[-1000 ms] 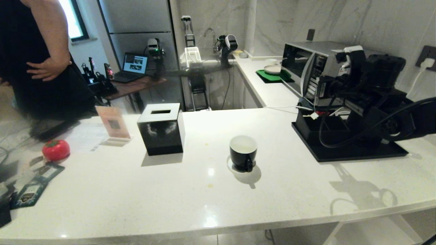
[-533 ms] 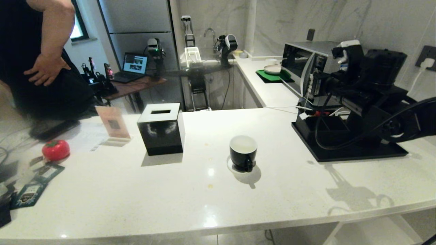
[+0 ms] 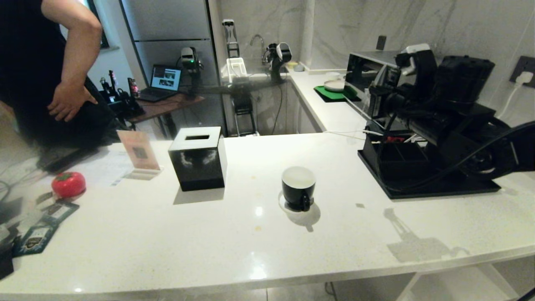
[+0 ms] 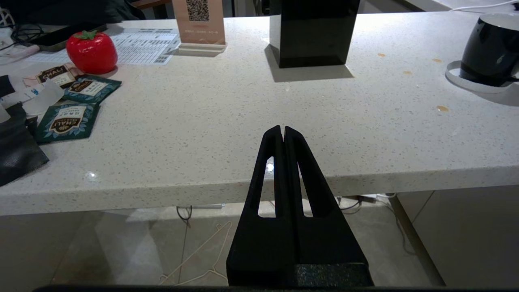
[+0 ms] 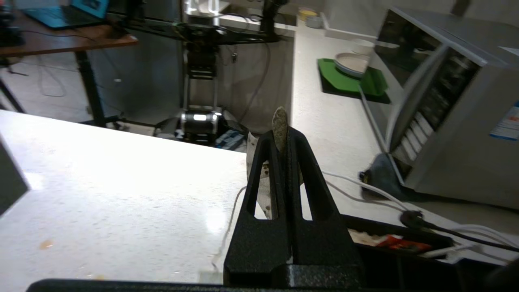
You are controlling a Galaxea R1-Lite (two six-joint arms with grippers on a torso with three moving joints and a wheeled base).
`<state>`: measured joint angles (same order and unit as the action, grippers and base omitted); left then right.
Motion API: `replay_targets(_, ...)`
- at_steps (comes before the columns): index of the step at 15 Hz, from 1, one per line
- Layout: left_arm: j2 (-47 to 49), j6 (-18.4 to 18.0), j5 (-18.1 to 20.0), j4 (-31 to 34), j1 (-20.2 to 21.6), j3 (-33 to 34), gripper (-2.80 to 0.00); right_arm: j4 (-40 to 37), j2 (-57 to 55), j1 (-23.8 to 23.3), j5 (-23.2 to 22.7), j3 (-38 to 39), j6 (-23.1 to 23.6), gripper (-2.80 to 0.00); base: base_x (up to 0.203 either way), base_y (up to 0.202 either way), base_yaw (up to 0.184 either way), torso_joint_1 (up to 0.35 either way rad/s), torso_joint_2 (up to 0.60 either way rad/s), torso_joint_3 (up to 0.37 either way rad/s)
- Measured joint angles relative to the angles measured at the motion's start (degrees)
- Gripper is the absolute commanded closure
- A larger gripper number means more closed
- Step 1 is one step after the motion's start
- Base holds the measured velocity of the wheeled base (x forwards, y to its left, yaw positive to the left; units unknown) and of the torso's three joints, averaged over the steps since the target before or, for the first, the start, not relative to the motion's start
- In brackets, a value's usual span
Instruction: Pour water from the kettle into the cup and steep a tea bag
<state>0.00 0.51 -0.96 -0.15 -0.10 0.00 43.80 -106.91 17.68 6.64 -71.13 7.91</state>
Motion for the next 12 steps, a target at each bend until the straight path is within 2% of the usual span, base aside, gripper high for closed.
replay_targets(12, 0.0, 0.0, 0.0, 0.0, 0.0, 0.0, 0.0, 0.1, 1.4, 9.1, 0.2, 0.1, 0.1, 0.0, 0.0, 0.0, 0.0, 0.0, 0.0, 0.0)
